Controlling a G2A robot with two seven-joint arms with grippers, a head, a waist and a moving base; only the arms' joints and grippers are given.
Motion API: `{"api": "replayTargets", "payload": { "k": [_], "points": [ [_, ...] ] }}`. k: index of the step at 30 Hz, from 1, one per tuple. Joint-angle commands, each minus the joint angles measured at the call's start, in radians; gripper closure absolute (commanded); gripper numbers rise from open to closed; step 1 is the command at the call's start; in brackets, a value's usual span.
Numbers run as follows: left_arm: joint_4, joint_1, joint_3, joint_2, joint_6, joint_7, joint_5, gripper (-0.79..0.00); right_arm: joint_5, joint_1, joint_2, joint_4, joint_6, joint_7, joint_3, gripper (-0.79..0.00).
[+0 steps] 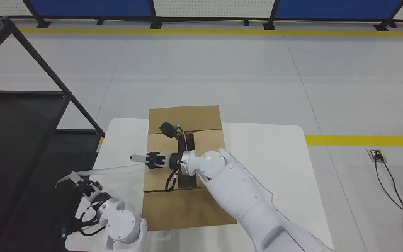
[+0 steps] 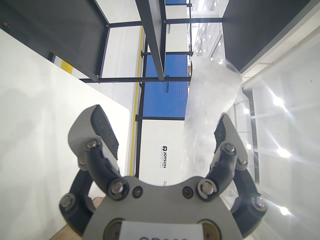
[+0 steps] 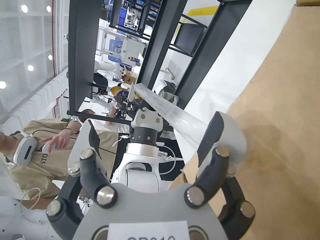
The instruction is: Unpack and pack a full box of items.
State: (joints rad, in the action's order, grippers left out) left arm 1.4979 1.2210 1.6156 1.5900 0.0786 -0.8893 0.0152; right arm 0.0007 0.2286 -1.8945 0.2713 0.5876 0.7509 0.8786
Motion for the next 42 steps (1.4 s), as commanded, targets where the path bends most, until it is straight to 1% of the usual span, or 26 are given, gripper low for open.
{"api": "replayTargets", "payload": {
  "k": [1,9,26,35,42],
  "points": [
    [-0.005,-0.003,0.001,0.001,0.001,-0.002,0.006,-0.785,-0.004,-0.002,-0.003,-0.004,-0.016,0.005,-0.002,-0.785],
    [0.000,-0.003,0.016,0.005,-0.002,0.007,0.000,-0.785,-0.040,-0.007,-0.017,-0.024,-0.075,-0.020,-0.017,-0.785],
    [0.041,0.006,0.058,0.012,-0.021,0.041,-0.035,-0.785,-0.059,-0.007,-0.029,-0.047,-0.110,-0.044,-0.012,-0.785],
    [0.060,0.014,0.077,0.015,-0.024,0.053,-0.045,-0.785,-0.068,-0.007,-0.030,-0.048,-0.109,-0.054,-0.005,-0.785],
    [0.065,0.024,0.061,0.019,-0.014,0.059,-0.031,-0.785,-0.093,-0.016,-0.022,-0.017,-0.024,-0.113,0.001,-0.785]
  ]
}}
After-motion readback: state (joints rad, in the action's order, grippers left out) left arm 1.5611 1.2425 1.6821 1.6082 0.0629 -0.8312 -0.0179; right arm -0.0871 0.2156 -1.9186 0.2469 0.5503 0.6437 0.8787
